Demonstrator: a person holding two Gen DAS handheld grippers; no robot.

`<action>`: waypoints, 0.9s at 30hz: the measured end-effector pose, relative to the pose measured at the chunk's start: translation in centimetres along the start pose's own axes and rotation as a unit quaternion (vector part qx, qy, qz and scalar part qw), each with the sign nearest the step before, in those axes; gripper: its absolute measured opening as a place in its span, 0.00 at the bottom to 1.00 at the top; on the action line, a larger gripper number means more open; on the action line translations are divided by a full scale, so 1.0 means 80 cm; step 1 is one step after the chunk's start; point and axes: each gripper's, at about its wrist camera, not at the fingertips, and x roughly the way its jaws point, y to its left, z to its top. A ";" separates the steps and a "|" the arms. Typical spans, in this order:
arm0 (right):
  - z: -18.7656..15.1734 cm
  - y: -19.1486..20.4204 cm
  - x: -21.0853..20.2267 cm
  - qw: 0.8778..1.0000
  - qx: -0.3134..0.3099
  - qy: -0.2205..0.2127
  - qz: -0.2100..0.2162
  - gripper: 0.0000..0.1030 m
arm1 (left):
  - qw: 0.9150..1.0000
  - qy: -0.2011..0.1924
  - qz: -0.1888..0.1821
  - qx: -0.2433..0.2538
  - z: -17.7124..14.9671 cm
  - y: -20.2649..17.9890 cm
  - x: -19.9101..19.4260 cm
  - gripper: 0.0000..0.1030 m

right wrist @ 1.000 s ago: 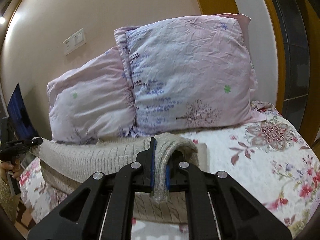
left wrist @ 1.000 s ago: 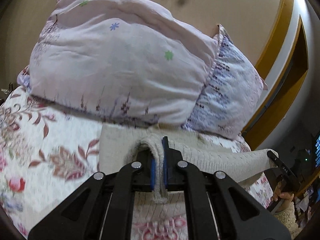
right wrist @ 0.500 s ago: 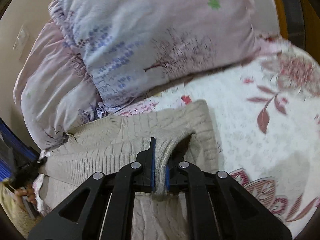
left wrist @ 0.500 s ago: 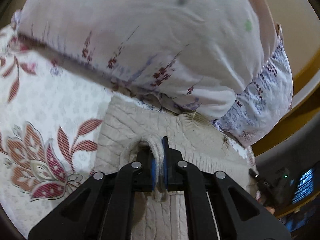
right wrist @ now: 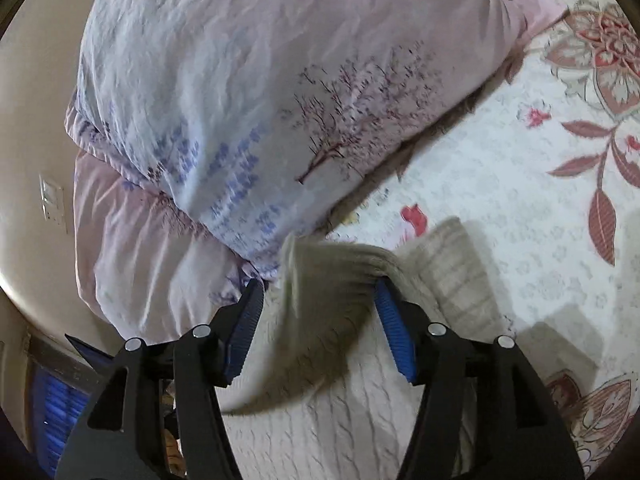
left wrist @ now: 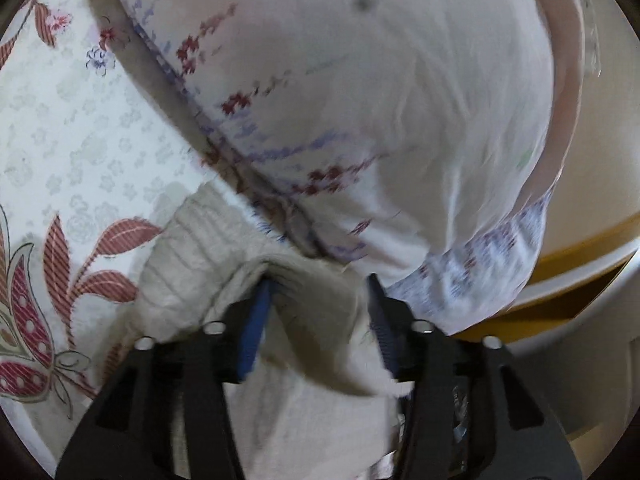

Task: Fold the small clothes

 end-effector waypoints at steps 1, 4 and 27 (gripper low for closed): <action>0.000 0.004 -0.005 1.000 -0.011 -0.006 -0.002 0.58 | 1.000 -0.008 -0.004 0.001 0.001 -0.004 -0.005 0.56; -0.002 0.015 -0.028 0.998 -0.045 -0.027 -0.015 0.58 | 0.999 -0.029 0.005 0.027 0.002 -0.016 -0.023 0.58; -0.075 -0.008 -0.074 0.962 -0.202 0.036 -0.181 0.10 | 0.942 0.021 0.219 0.252 -0.076 -0.021 -0.045 0.13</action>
